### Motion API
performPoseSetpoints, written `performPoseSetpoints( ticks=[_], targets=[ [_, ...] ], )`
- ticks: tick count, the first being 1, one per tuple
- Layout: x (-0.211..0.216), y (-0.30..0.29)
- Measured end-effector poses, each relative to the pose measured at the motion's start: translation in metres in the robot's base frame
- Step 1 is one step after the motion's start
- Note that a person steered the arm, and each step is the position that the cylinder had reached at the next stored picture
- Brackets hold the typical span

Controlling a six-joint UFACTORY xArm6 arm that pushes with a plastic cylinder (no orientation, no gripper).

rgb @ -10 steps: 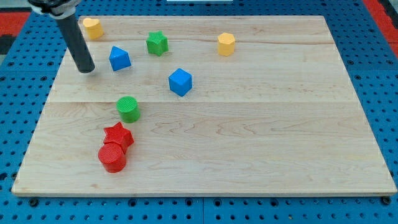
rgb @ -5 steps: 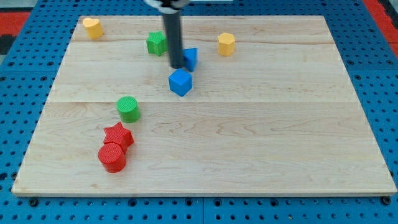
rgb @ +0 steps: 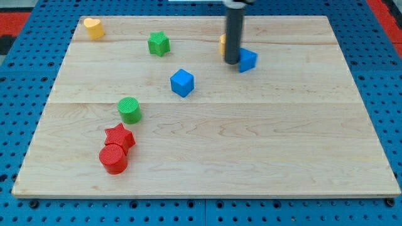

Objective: Move the blue triangle parallel to the yellow hexagon

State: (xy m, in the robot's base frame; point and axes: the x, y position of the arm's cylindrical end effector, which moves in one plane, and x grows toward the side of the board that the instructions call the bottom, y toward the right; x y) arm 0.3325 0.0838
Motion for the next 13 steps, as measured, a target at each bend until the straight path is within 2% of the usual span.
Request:
performPoseSetpoints(
  ticks=[1,2,4,5,6,7,8,9,10,12,13],
  targets=[
    [0.013,0.035],
    [0.044,0.031],
    [0.009,0.105],
    [0.017,0.112],
    [0.052,0.094],
    [0.034,0.045],
    [0.013,0.055],
    [0.015,0.086],
    [0.010,0.089],
    [-0.008,0.078],
    [0.004,0.060]
  ],
)
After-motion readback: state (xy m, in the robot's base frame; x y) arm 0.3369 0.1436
